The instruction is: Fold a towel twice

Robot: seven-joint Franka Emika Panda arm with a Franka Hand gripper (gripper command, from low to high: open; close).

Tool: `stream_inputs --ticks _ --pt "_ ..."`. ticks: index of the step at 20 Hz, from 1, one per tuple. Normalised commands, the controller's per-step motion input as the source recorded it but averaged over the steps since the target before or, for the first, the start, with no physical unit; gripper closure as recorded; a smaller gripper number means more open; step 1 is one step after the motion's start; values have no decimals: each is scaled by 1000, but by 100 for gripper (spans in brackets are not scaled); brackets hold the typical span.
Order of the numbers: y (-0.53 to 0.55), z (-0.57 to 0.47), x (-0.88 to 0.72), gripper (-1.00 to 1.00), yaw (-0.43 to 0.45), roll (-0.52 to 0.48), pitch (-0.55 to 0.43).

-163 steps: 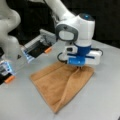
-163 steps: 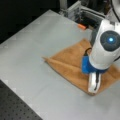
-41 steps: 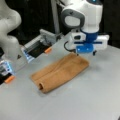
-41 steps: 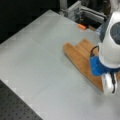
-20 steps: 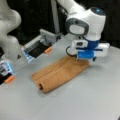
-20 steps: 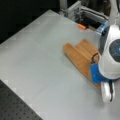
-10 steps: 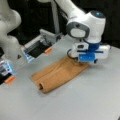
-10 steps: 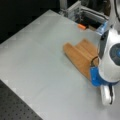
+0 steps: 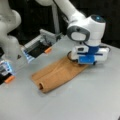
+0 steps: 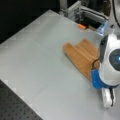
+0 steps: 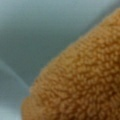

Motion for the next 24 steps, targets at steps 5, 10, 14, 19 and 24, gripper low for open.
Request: stream_inputs --ticks 5,10,14,19,24 --pt "46 -110 -54 -100 -2 -223 -21" --pt "-43 -78 -132 -100 41 -300 57" --pt "-151 -96 -152 100 78 -309 -9" --pt "-147 -132 -121 100 56 -283 -49" --pt "-128 -170 -97 100 15 -256 -99"
